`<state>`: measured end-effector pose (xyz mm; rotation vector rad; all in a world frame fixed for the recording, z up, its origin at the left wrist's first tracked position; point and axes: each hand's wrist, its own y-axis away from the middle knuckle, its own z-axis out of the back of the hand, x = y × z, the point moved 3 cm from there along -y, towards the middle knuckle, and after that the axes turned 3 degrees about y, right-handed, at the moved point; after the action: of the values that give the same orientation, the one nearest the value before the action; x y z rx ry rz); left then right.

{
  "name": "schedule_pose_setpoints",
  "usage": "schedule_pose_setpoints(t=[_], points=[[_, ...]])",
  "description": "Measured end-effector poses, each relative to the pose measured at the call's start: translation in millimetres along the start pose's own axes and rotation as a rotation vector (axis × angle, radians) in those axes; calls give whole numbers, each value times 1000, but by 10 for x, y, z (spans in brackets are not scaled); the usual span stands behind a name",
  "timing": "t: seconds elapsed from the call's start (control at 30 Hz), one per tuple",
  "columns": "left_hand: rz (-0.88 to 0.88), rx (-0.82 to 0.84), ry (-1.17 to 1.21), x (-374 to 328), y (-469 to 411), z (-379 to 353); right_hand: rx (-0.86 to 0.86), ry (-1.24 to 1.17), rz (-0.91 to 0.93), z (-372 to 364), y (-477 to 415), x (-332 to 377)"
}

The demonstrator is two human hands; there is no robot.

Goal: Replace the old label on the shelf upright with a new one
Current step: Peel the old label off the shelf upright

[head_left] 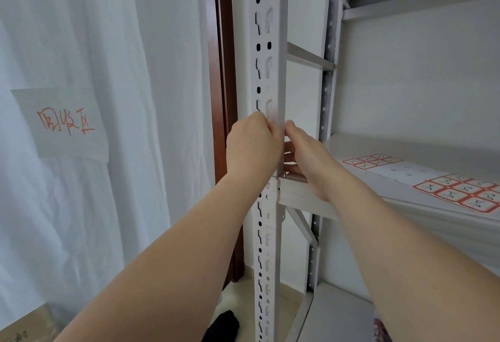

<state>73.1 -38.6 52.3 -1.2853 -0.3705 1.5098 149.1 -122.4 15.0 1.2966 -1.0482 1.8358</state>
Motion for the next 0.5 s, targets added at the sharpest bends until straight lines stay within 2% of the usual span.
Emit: schedule_pose_setpoints(t=[0.37, 0.5], points=[[36, -11, 194, 146, -2, -6, -21, 24, -2, -10, 8, 11], [33, 37, 303, 241, 4, 9, -25, 23, 12, -11, 10, 26]])
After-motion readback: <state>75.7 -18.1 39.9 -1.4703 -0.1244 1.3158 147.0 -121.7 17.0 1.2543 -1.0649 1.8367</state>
